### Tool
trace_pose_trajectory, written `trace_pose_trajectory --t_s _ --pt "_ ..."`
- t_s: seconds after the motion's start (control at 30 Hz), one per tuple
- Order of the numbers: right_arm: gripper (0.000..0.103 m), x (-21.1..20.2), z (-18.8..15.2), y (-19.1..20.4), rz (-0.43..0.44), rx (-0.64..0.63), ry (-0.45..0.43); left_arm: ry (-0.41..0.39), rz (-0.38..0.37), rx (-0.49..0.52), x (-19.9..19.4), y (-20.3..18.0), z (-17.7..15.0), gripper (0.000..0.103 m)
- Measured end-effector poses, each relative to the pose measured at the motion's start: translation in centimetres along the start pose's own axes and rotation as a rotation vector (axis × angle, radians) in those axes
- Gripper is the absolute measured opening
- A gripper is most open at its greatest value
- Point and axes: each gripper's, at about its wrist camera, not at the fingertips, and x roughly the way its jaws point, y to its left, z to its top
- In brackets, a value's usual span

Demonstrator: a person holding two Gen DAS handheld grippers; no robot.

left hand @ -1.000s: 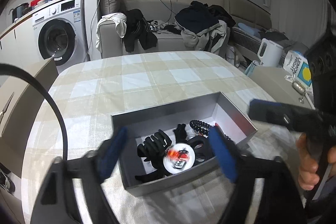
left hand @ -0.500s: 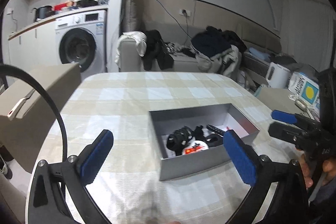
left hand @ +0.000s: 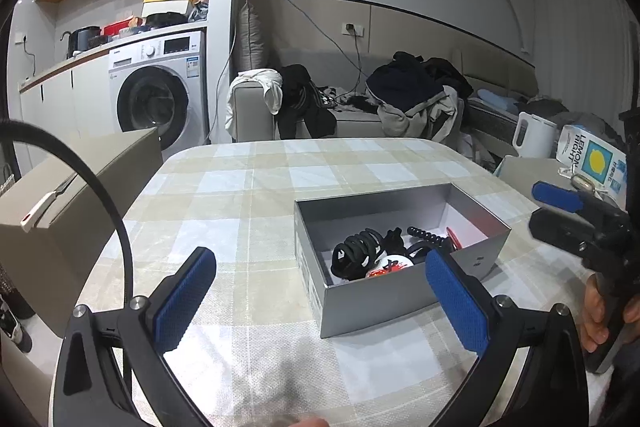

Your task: Organize jewelry

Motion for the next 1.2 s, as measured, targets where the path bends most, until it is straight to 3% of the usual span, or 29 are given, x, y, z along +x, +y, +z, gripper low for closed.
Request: trace_pose_trajectory --t_s 1.2 --pt "0.103 -0.9 -0.3 0.0 0.010 0.004 -0.035 -0.014 -0.024 0.006 -0.2 -0.2 -0.1 0.102"
